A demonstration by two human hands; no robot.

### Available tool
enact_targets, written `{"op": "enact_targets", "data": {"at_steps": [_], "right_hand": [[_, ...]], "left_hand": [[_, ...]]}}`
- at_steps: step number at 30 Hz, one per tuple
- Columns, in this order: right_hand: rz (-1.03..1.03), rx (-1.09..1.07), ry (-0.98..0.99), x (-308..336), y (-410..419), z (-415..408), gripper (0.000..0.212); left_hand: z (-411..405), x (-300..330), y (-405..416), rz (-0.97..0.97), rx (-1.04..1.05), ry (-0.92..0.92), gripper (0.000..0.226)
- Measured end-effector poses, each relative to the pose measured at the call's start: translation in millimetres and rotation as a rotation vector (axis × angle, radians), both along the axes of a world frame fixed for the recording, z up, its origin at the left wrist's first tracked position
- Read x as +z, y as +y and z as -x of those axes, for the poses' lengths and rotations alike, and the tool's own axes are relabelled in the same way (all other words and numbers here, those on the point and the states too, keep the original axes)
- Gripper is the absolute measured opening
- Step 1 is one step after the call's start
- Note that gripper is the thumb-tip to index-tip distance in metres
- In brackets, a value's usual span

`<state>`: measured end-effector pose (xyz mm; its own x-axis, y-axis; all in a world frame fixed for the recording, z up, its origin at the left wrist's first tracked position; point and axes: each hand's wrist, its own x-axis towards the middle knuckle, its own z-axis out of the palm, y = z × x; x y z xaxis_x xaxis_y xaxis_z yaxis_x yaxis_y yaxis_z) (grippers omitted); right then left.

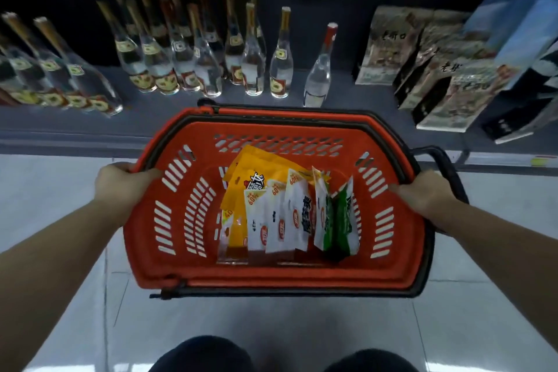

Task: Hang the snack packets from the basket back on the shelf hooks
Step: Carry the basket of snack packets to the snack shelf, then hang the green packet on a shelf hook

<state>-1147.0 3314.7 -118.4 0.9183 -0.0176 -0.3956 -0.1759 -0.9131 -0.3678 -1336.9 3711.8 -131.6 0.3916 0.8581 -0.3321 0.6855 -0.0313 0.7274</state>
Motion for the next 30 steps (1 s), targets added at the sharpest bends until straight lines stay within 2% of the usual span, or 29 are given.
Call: {"op": "enact_targets", "data": {"at_steps": [4,9,16,19,21,24,26,27,28,30], "right_hand": [[-0.023,-0.002,-0.080,-35.9,11.0,-19.4,0.032],[-0.042,-0.006,-0.088,-39.4,11.0,-24.7,0.043],[-0.074,-0.025,-0.105,-45.3,5.0,-25.1,0.042],[-0.050,-0.039,-0.109,-50.2,1.9,-24.5,0.050],[-0.047,-0.055,-0.109,-51.1,0.5,-23.9,0.059],[-0.058,-0.035,-0.090,-49.6,0.0,-22.8,0.067],[0.034,0.065,-0.153,-48.7,0.3,-19.7,0.074],[0.171,0.200,-0.253,-48.0,0.9,-16.8,0.078],[0.324,0.369,-0.391,-47.2,2.0,-15.4,0.080],[0.478,0.686,-0.577,-49.2,6.9,-19.7,0.084]], "left_hand": [[-12.3,-35.5,7.7,-0.034,0.010,0.011,0.022],[-18.9,-34.0,7.3,-0.093,-0.024,0.052,0.028],[-20.1,-30.7,4.0,-0.102,-0.046,0.092,0.031],[-19.2,-32.3,5.6,-0.119,-0.080,0.094,0.033],[-19.9,-32.4,6.3,-0.203,-0.173,0.151,0.039],[-26.4,-35.5,-2.0,-0.600,-0.414,0.354,0.059],[-33.7,-36.8,-27.7,-0.861,-0.561,0.253,0.059],[-38.7,-33.7,-47.9,-0.910,-0.635,0.144,0.054],[-44.0,-30.9,-71.3,-0.882,-0.717,0.029,0.048],[-53.3,-28.0,-121.2,-0.551,-0.897,-0.116,0.033]]}}
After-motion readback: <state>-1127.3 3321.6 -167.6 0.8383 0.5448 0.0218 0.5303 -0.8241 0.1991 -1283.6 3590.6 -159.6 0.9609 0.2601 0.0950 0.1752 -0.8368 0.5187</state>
